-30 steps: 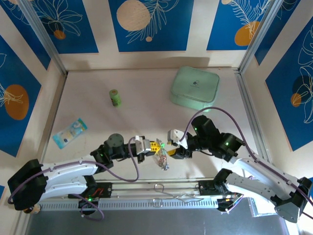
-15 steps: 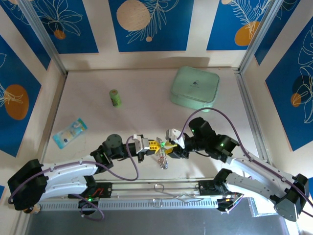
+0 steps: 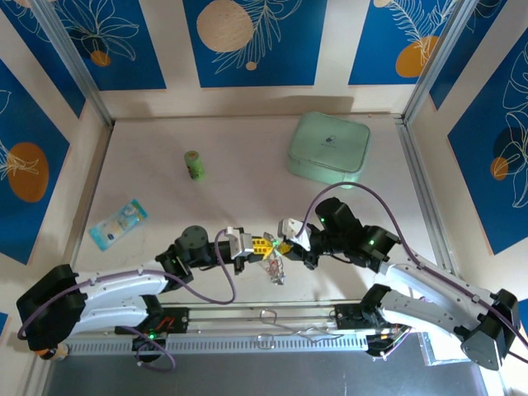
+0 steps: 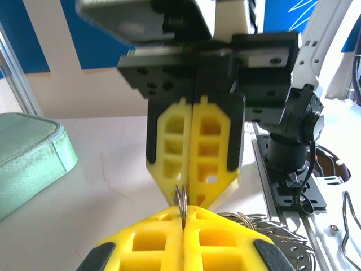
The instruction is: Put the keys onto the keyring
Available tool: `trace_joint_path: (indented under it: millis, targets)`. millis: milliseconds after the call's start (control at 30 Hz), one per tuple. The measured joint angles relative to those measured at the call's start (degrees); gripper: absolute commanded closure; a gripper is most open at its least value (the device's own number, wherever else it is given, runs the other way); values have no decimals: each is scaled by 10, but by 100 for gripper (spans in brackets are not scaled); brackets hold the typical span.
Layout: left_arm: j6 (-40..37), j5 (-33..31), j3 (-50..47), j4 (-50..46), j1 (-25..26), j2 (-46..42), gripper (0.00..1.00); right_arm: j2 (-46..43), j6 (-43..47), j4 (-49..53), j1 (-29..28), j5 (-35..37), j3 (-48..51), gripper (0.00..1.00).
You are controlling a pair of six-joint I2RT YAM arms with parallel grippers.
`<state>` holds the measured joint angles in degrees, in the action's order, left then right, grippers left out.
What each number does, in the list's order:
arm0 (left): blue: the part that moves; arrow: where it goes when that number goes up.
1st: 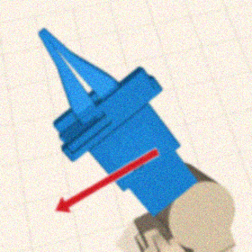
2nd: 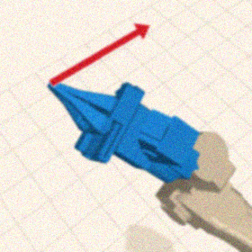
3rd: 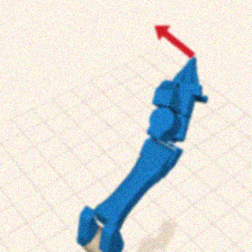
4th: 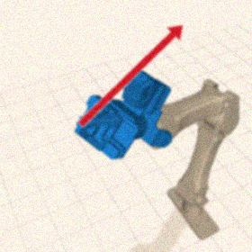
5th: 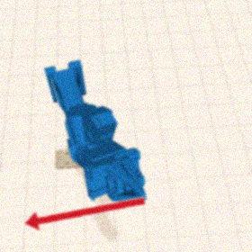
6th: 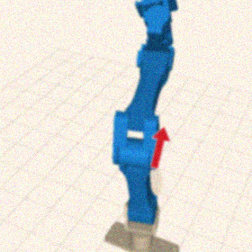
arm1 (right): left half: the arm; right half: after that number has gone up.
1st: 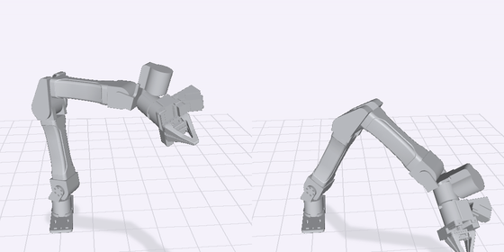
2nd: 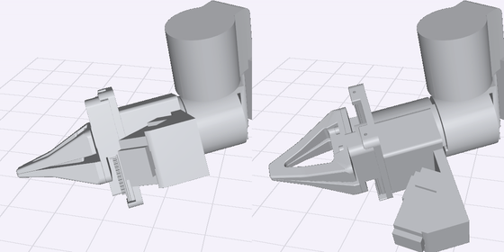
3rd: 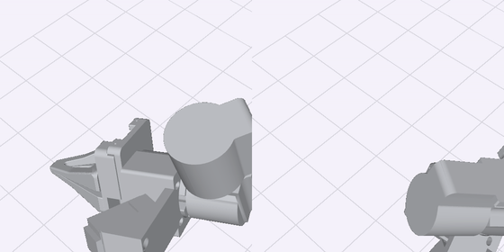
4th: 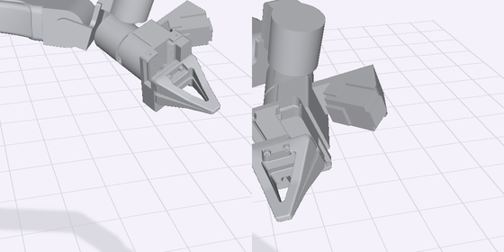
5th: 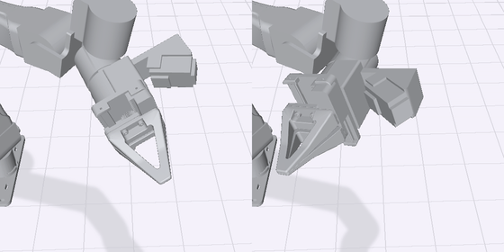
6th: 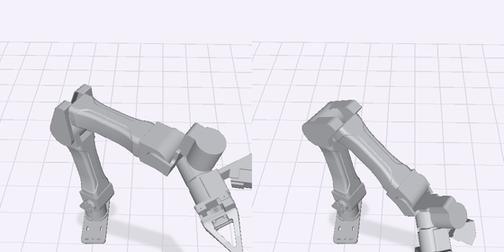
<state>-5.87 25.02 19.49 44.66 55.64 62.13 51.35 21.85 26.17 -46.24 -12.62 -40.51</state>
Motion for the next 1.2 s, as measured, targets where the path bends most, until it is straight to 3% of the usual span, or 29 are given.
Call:
trace_joint_path:
  millis: [167,367,633,867,1133,1200]
  targets:
    - [5,9,0,36,0,28,100,13,2,5,-8,4,-6,87]
    - [4,16,0,54,0,32,100,-16,6,22,4,7,-6,64]
    - [-2,23,0,54,0,32,100,-80,17,14,13,-9,-6,61]
    - [-2,33,0,55,0,32,100,-54,6,-21,13,-28,-4,68]
    - [-2,30,0,54,0,32,100,-32,-4,-35,10,-48,0,100]
    - [-2,24,0,54,0,32,87,-32,-4,-34,10,-47,0,100]
